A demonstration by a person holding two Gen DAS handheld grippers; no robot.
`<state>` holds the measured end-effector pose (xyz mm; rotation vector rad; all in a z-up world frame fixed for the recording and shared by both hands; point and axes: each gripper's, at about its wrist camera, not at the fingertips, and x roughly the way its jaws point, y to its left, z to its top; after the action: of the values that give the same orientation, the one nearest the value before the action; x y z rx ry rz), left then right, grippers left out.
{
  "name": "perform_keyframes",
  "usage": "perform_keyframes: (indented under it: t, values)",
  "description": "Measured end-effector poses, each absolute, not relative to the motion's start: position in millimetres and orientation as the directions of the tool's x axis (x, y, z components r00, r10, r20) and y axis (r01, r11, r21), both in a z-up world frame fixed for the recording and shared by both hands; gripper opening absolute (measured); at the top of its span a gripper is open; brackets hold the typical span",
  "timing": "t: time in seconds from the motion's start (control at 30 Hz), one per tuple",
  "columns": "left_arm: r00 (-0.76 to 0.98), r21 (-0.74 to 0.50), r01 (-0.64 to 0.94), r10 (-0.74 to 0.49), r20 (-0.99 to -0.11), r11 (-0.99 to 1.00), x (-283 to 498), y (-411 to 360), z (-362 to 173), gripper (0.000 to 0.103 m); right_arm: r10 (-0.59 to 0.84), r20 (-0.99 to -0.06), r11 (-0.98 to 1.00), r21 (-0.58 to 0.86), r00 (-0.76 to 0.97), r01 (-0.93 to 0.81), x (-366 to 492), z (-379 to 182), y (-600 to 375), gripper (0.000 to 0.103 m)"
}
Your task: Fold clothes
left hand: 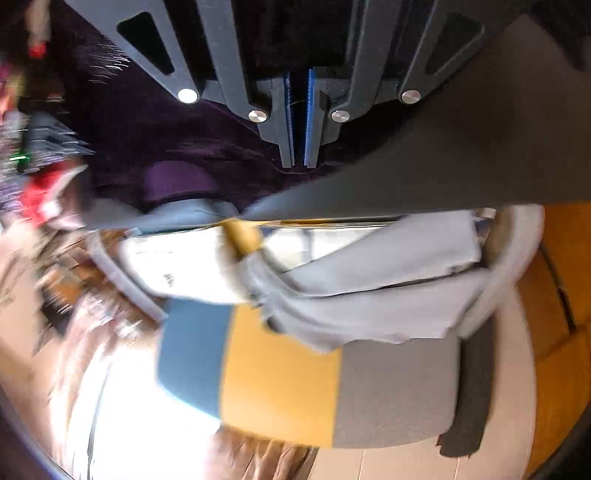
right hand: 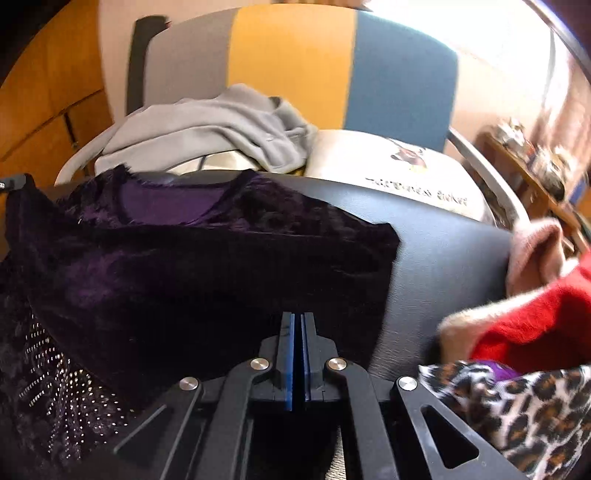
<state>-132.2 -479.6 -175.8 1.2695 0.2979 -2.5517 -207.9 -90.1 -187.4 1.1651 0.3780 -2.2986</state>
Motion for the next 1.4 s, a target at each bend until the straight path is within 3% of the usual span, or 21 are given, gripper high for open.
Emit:
perform_keyframes:
  t: [0.07, 0.2, 0.27, 0.3, 0.33, 0.4, 0.57, 0.7, 0.77, 0.8, 0.83, 0.87, 1.0, 1.03, 1.07, 1.13, 1.27, 1.37, 1.4]
  values:
    - [-0.457, -0.007, 0.419, -0.204, -0.865, -0.908, -143.3, -488.8, -198.2, 0.008, -0.344, -0.812, -0.814, 0.007, -0.472, 0.581, -207.3, -188.0, -86.8, 0.004]
    - [-0.415, -0.028, 0.532, -0.232, -0.880, -0.846, -126.8, -505.2, -207.1, 0.019, -0.375, -0.799, -0.792, 0.013, -0.470, 0.610, -205.7, -179.9, -89.9, 0.011]
    - [-0.446, -0.019, 0.568, -0.288, -0.848, -0.823, -112.7, -502.3, -196.1, 0.021, -0.405, -0.783, -0.775, 0.019, -0.472, 0.632, -209.5, -173.1, -96.9, 0.032]
    - [-0.460, -0.015, 0.585, -0.317, -0.829, -0.811, -105.5, -500.5, -190.2, 0.022, -0.409, -0.776, -0.767, 0.007, -0.481, 0.642, -210.6, -170.1, -103.4, 0.053]
    - [-0.479, -0.014, 0.599, -0.344, -0.808, -0.800, -98.0, -496.1, -182.8, 0.024, -0.414, -0.771, -0.754, -0.007, -0.483, 0.657, -213.0, -168.8, -110.5, 0.060]
    - [-0.561, -0.090, 0.591, -0.328, -0.760, -0.802, -80.4, -483.7, -170.7, 0.024, -0.416, -0.768, -0.726, -0.043, -0.487, 0.687, -216.8, -167.7, -125.4, 0.060]
    - [-0.653, -0.336, 0.430, -0.032, -0.756, -0.838, -74.7, -448.6, -189.6, 0.024, -0.399, -0.788, -0.671, -0.098, -0.469, 0.735, -228.3, -176.0, -161.4, 0.060]
    - [-0.616, -0.439, 0.463, 0.077, -0.784, -0.770, -76.1, -443.3, -225.7, 0.027, -0.413, -0.826, -0.624, -0.051, -0.384, 0.780, -238.1, -188.8, -179.0, 0.060]
    - [-0.664, -0.567, 0.495, 0.135, -0.736, -0.658, -66.5, -456.2, -237.0, 0.030, -0.416, -0.834, -0.617, -0.034, -0.362, 0.786, -242.1, -191.7, -181.8, 0.058]
    - [-0.691, -0.629, 0.505, 0.160, -0.705, -0.591, -61.3, -462.7, -242.6, 0.032, -0.419, -0.836, -0.618, -0.021, -0.353, 0.786, -244.4, -191.1, -181.6, 0.042]
    - [-0.722, -0.688, 0.504, 0.183, -0.667, -0.522, -57.5, -470.1, -247.2, 0.038, -0.416, -0.838, -0.620, -0.023, -0.353, 0.785, -245.6, -189.3, -181.1, 0.011]
    - [-0.734, -0.714, 0.506, 0.193, -0.651, -0.484, -56.9, -474.3, -249.9, 0.041, -0.412, -0.839, -0.621, -0.027, -0.355, 0.783, -246.7, -187.2, -180.6, 0.001]
    - [-0.753, -0.753, 0.521, 0.200, -0.627, -0.401, -58.4, -483.9, -256.3, 0.041, -0.399, -0.815, -0.628, -0.091, -0.420, 0.773, -245.6, -175.7, -180.7, 0.000]
    - [-0.748, -0.748, 0.531, 0.194, -0.635, -0.399, -57.9, -483.8, -257.0, 0.037, -0.384, -0.802, -0.646, -0.121, -0.458, 0.754, -247.2, -171.8, -178.7, 0.000]
    - [-0.730, -0.725, 0.554, 0.179, -0.659, -0.409, -59.3, -484.2, -257.7, 0.020, -0.367, -0.787, -0.664, -0.151, -0.496, 0.732, -249.1, -167.7, -176.5, 0.000]
    - [-0.681, -0.657, 0.606, 0.133, -0.720, -0.448, -57.3, -481.4, -258.3, 0.000, -0.311, -0.783, -0.706, -0.188, -0.539, 0.682, -260.9, -170.8, -170.0, 0.000]
    - [-0.650, -0.592, 0.606, 0.097, -0.754, -0.531, -43.0, -473.7, -254.3, 0.001, -0.226, -0.819, -0.757, -0.193, -0.527, 0.624, -284.1, -194.6, -155.8, 0.001]
    - [-0.638, -0.559, 0.597, 0.083, -0.766, -0.575, -36.0, -468.4, -251.0, 0.001, -0.404, -0.793, -0.743, -0.006, -0.456, 0.669, -277.5, -181.6, -145.1, 0.005]
    - [-0.640, -0.556, 0.591, 0.081, -0.764, -0.584, -34.7, -467.9, -250.8, 0.001, -0.473, -0.775, -0.720, 0.066, -0.419, 0.691, -273.3, -174.4, -144.1, 0.021]
